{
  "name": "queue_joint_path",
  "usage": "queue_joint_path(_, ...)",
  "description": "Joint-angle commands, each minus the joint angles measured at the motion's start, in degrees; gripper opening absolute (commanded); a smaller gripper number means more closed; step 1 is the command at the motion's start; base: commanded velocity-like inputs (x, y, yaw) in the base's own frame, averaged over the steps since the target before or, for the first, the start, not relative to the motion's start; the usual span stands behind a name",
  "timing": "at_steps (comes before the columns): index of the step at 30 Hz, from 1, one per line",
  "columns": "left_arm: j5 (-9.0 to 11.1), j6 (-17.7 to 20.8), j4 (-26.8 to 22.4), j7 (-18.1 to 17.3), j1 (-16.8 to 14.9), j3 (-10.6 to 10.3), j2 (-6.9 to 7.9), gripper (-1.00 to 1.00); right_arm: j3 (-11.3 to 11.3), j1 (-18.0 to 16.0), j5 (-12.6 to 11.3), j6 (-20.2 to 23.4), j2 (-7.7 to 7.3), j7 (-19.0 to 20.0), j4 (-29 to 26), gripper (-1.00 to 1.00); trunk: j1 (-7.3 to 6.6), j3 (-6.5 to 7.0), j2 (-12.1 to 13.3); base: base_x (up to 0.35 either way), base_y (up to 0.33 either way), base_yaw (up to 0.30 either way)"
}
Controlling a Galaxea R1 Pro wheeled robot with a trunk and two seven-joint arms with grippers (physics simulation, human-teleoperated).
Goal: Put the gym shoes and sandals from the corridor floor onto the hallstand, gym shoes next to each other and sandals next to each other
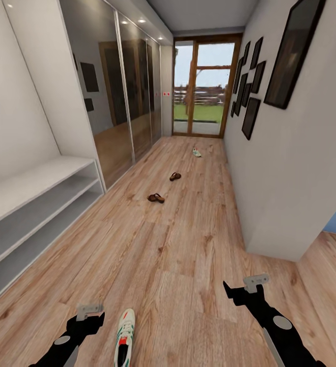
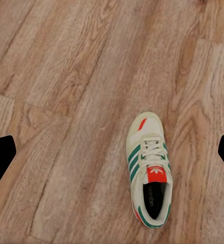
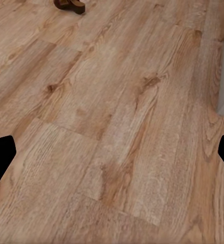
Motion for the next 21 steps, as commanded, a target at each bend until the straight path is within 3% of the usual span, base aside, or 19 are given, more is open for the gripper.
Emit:
queue_joint_path(1,0.0,-0.2,0.0,-0.1,0.0,0.2,-0.02,1.00,0.0,0.0,0.1,0.3,-0.01,0.2,-0.1,1.00,0.22,-0.23,-0.4,0.000,0.000,0.000)
queue_joint_path(21,-0.1,0.2,0.0,-0.2,-0.1,0.2,0.02,1.00,-0.2,0.0,0.0,0.4,-0.26,0.3,0.3,1.00,4.61,-3.82,-8.5,0.000,0.000,0.000)
